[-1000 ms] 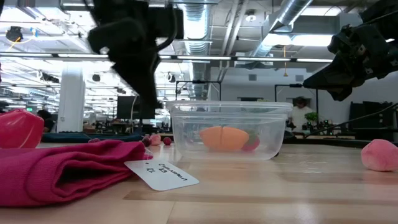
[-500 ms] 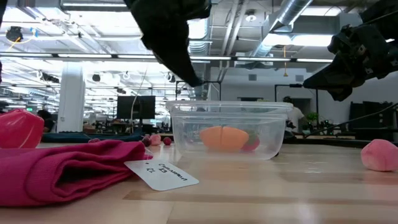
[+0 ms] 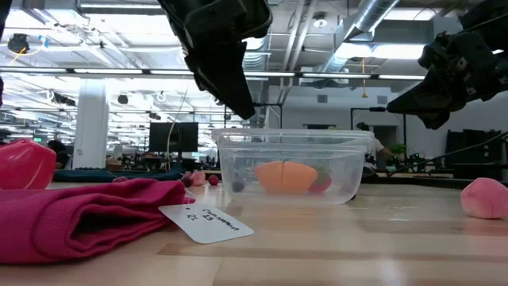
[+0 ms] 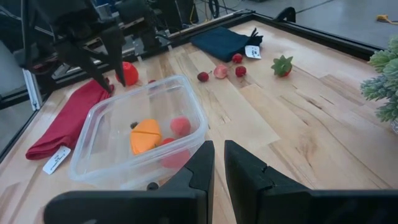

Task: Pick and placing Produce into tupperware
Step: Put the red apple into the transparent bin

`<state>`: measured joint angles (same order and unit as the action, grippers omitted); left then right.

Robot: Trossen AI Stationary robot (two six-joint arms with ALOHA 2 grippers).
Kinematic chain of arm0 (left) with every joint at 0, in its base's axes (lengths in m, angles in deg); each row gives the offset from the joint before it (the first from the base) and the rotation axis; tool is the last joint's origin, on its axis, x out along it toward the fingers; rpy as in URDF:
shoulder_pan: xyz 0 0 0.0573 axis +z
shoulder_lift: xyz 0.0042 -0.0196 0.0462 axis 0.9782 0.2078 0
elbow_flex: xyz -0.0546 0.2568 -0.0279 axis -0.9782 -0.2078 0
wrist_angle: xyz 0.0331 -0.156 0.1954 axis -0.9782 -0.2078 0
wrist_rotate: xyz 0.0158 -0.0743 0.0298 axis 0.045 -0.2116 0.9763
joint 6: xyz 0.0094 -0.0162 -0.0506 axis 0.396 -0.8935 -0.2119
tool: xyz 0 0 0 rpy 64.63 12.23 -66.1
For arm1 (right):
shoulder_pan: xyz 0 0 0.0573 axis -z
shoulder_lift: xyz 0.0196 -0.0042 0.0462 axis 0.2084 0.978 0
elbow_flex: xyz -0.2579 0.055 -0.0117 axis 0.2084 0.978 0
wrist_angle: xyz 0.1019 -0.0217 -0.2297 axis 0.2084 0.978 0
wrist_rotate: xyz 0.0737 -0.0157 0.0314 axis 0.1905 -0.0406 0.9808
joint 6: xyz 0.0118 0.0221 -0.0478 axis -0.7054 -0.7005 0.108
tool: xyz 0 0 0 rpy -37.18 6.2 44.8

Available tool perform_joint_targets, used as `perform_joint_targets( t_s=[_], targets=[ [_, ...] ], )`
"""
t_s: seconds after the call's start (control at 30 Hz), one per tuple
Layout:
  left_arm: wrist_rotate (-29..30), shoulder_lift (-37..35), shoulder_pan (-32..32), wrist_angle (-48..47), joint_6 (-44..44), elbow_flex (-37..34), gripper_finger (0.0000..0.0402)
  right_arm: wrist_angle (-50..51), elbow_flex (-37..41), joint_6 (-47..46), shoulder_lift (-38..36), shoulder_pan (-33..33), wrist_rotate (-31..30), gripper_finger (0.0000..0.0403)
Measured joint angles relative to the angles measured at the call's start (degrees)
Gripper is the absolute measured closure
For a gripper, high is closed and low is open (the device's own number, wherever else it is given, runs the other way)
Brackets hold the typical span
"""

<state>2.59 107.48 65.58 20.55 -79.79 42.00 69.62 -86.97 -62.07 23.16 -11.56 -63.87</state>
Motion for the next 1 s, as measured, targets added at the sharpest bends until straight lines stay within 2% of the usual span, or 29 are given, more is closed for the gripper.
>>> perform_joint_targets(
  t_s=[0.2,0.57,0.8,1.0],
  targets=[
    [0.51,0.00,0.00,-1.91,2.43,0.00,0.0304,0.00,0.00,0.00,0.00,0.00,0.02,0.0343],
    [8.06,-0.80,-0.95,-15.51,-1.78,-0.09,0.0310,0.02,0.00,0.00,-0.02,0.00,0.02,0.0343],
    [11.67,-6.27,-4.86,-16.63,-2.65,-0.09,0.0310,0.34,0.00,0.00,-0.01,0.00,0.02,0.0343],
    [16.56,-12.54,-9.06,-21.64,-8.65,-0.09,0.0310,1.30,-0.01,0.00,0.00,0.00,0.02,0.0343]
  ],
)
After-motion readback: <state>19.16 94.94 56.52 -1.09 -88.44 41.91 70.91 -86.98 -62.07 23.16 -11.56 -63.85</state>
